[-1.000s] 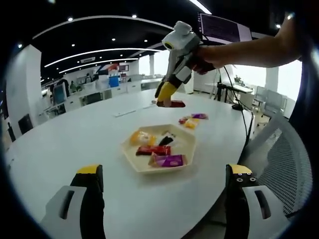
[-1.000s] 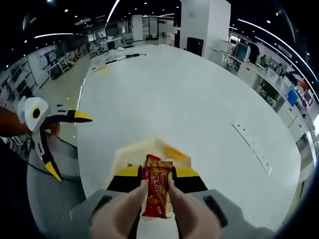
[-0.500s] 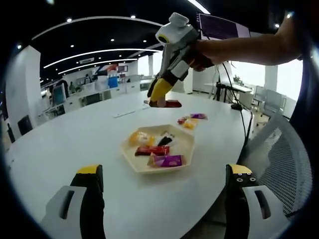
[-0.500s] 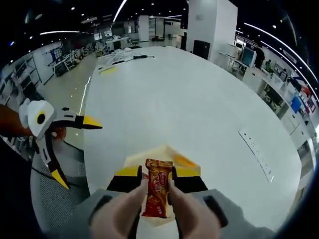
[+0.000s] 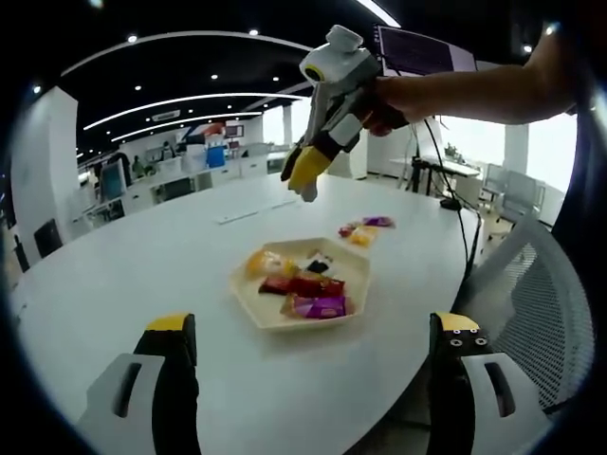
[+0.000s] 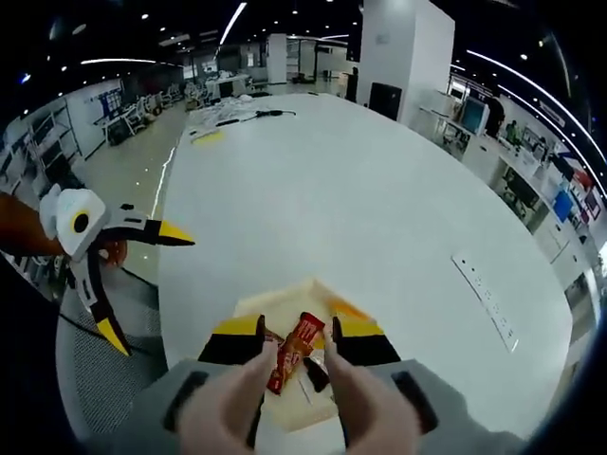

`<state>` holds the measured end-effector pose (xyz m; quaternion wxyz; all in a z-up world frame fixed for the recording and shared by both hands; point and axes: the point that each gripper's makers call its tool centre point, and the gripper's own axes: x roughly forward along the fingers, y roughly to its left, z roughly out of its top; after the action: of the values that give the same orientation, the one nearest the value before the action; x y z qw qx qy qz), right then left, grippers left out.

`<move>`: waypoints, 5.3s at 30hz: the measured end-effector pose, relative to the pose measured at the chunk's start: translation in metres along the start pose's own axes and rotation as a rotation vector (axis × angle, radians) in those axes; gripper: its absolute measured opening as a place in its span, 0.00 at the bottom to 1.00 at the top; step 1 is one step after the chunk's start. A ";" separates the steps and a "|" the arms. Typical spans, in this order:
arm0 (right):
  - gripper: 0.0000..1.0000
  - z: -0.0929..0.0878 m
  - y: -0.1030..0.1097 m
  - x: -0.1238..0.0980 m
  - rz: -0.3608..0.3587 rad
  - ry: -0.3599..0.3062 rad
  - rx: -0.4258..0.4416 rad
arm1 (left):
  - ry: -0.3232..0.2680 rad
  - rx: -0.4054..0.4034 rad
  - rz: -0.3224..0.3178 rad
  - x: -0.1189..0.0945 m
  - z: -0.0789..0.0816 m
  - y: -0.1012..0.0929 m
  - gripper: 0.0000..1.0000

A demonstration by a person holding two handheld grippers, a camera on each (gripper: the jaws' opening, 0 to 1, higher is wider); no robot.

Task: Place the target food into the container with the food tongs after gripping and lifting it, then release it inside without dropping or visibly crushing the food.

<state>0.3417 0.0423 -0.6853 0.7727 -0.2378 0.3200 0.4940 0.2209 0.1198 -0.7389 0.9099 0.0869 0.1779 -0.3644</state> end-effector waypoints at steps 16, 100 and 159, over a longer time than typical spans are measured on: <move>0.28 -0.010 -0.017 -0.015 -0.014 -0.015 0.007 | 0.004 -0.002 -0.001 0.000 -0.001 0.000 0.99; 0.30 -0.143 -0.113 -0.090 -0.043 -0.058 -0.070 | 0.039 -0.016 0.017 0.001 -0.009 0.003 0.99; 0.29 -0.235 -0.095 -0.026 0.038 0.035 -0.115 | 0.070 -0.023 0.014 0.002 -0.015 0.001 0.99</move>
<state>0.3597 -0.1717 -0.8219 0.7424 -0.2841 0.3088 0.5222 0.2195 0.1238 -0.7538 0.9067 0.0902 0.2130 -0.3526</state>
